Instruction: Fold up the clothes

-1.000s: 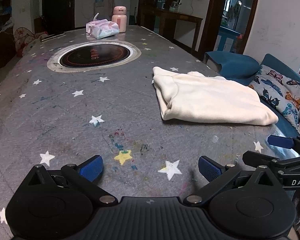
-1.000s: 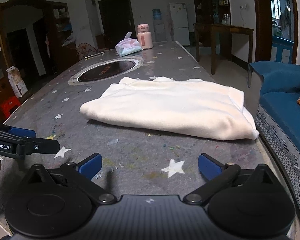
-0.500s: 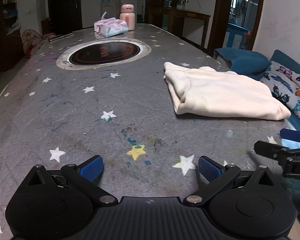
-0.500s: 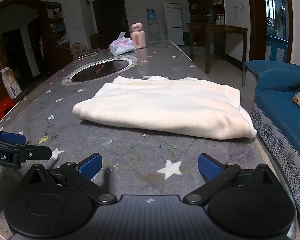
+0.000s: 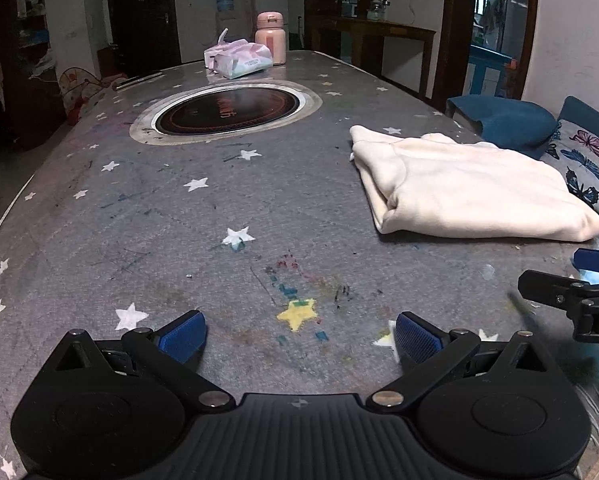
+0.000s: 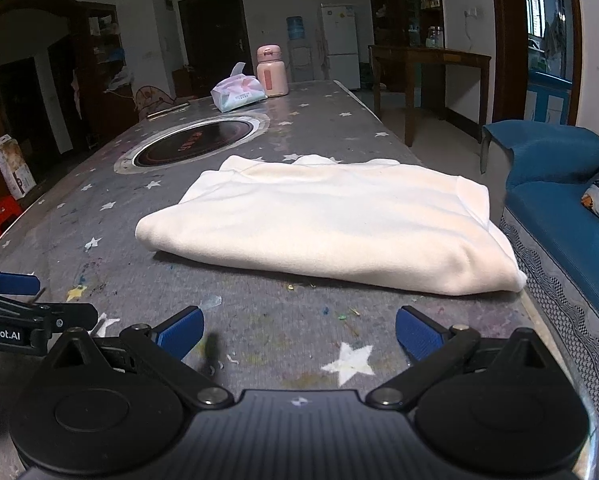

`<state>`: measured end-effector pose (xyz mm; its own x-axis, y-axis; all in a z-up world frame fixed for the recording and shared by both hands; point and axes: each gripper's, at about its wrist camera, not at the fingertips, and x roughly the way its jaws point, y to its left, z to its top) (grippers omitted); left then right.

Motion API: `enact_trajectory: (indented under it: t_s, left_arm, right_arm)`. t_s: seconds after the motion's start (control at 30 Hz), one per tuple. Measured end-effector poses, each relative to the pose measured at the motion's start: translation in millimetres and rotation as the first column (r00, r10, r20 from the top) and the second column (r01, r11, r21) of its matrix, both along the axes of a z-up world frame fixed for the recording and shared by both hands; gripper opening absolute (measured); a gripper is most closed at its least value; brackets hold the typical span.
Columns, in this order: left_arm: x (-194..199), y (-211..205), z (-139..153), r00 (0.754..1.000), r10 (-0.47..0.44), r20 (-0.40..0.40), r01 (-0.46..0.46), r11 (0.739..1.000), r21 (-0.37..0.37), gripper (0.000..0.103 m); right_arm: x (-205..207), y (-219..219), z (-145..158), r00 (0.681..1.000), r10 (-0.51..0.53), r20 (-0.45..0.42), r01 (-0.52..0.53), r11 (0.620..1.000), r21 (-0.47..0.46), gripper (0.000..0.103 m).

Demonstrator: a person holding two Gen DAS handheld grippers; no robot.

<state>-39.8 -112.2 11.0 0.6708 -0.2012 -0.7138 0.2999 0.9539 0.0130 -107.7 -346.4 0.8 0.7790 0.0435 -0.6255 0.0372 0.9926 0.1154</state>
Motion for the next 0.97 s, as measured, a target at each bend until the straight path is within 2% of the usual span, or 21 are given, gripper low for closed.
enact_trajectory:
  t_s: [0.53,0.97]
  left_arm:
    - [3.1,-2.4,-1.5,1.000,0.012,-0.008,-0.012,1.000,0.004,0.103]
    - [-4.0,-13.8,7.9,1.000,-0.022,0.012,0.023,1.000,-0.015,0.103]
  right_arm:
    - [18.0,1.2,-1.4,0.999,-0.033,-0.006,0.032,0.999,-0.005,0.103]
    - [7.8,-1.6,0.6,0.999,-0.033,-0.011,0.033,0.999,0.000,0.103]
